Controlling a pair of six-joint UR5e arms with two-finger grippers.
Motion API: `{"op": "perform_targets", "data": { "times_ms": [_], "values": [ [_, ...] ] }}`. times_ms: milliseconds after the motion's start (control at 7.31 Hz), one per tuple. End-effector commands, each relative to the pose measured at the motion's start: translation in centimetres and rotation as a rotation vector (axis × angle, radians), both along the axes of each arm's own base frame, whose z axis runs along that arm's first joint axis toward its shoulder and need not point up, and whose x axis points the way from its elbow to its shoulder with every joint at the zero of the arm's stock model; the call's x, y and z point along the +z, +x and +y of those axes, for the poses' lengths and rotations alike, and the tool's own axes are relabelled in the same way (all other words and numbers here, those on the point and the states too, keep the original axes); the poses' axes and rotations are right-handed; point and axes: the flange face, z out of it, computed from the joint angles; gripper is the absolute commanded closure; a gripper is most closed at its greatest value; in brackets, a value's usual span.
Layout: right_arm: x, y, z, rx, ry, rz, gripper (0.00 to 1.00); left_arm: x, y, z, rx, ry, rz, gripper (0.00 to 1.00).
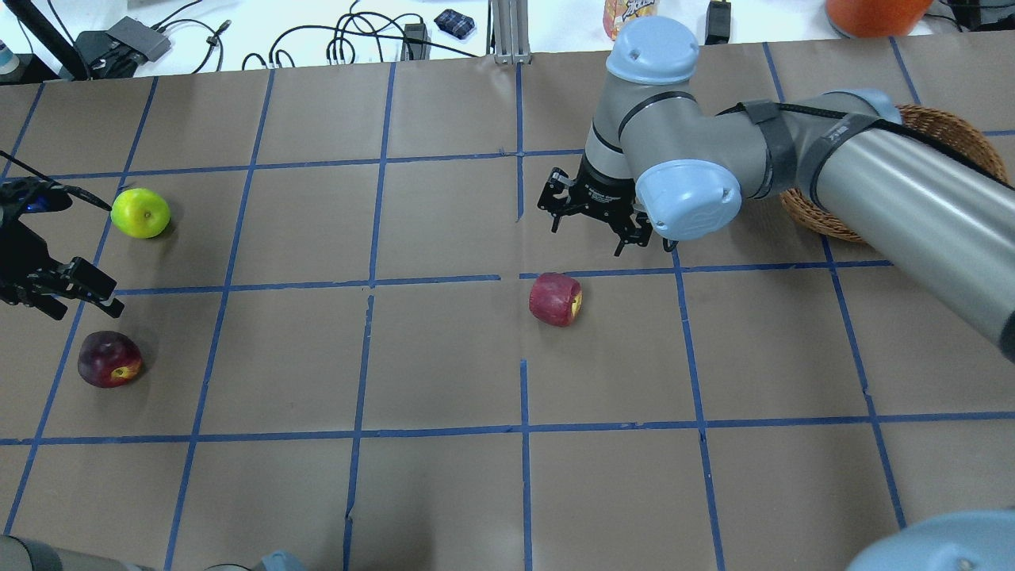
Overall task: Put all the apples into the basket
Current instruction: 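Grasp the red apple with the right gripper while the left grasps the dark apple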
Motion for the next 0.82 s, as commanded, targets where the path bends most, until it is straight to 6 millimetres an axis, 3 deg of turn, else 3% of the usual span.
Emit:
{"op": "perform_targets", "data": {
  "times_ms": [0,137,274,684],
  "values": [
    [-2.8,0.8,0.2,-0.026,0.068,-0.034,0.00,-2.7,1.4,0.7,0.309,0.045,-0.052,0.00],
    [-4.1,1.1,0.3,-0.024,0.095,-0.040,0.00,-4.9,3.4,1.6,0.416,0.025,-0.082,0.00],
    [-5.1,1.6,0.4,-0.016,0.114,-0.039,0.00,-6.4,3.3,2.2,0.428,0.013,-0.093,0.00],
    [-6.3,2.8,1.2,-0.005,0.151,-0.068,0.00,-7.7,3.5,2.7,0.435,0.047,-0.125,0.00]
  ]
}}
